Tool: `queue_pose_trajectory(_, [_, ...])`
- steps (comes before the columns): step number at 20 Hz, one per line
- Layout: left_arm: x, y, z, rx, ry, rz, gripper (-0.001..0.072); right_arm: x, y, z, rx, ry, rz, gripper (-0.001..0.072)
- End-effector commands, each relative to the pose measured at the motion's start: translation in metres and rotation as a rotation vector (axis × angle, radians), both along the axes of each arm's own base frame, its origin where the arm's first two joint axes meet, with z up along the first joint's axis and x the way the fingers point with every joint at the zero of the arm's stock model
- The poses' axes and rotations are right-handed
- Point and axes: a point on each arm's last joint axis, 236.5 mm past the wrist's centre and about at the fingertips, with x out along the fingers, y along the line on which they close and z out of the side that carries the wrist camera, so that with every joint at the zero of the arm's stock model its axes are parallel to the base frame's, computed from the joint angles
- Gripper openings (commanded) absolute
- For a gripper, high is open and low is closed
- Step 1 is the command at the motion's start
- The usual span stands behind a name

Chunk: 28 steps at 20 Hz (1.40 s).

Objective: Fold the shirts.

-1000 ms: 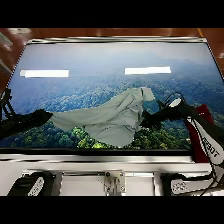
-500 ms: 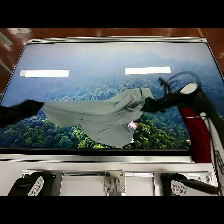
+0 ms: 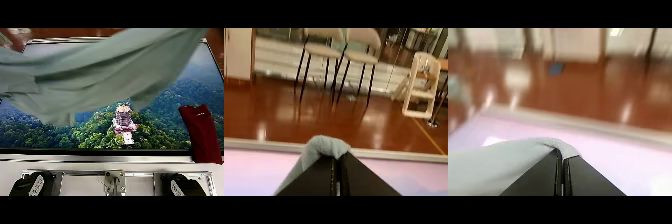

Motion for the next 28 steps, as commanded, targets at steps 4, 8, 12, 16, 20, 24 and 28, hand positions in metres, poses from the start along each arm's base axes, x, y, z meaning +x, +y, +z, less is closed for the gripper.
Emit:
queue_pose_trajectory(4, [-0.093,-0.018,0.066,0.093,-0.221,0.040,0.0035,-0.111,-0.038,0.070,0.073,-0.231,-0.181,0.0070])
queue_pose_trajectory(8, [-0.071,0.003,0.021,0.171,-0.027,0.129,0.0035,-0.091,-0.054,0.016,0.027,0.001,-0.256,0.0070])
queue_pose_trajectory(12, [-0.018,0.030,-0.072,0.188,0.310,0.156,0.0035,-0.056,-0.062,-0.104,-0.039,0.521,-0.284,0.0070])
queue_pose_trajectory(16, [0.043,0.047,-0.183,0.131,0.607,0.116,0.0035,-0.001,-0.067,-0.231,-0.103,0.947,-0.275,0.0070])
queue_pose_trajectory(20, [0.108,0.065,-0.291,0.052,0.849,0.092,0.0036,0.124,-0.060,-0.295,0.024,0.884,-0.268,0.0071])
queue_pose_trajectory(24, [0.182,0.068,-0.324,-0.102,0.818,0.064,0.0036,0.232,-0.046,-0.313,0.343,0.721,-0.244,0.0071])
queue_pose_trajectory(28, [0.231,0.052,-0.386,-0.309,0.910,-0.010,0.0036,0.262,-0.037,-0.399,0.423,0.874,-0.255,0.0071])
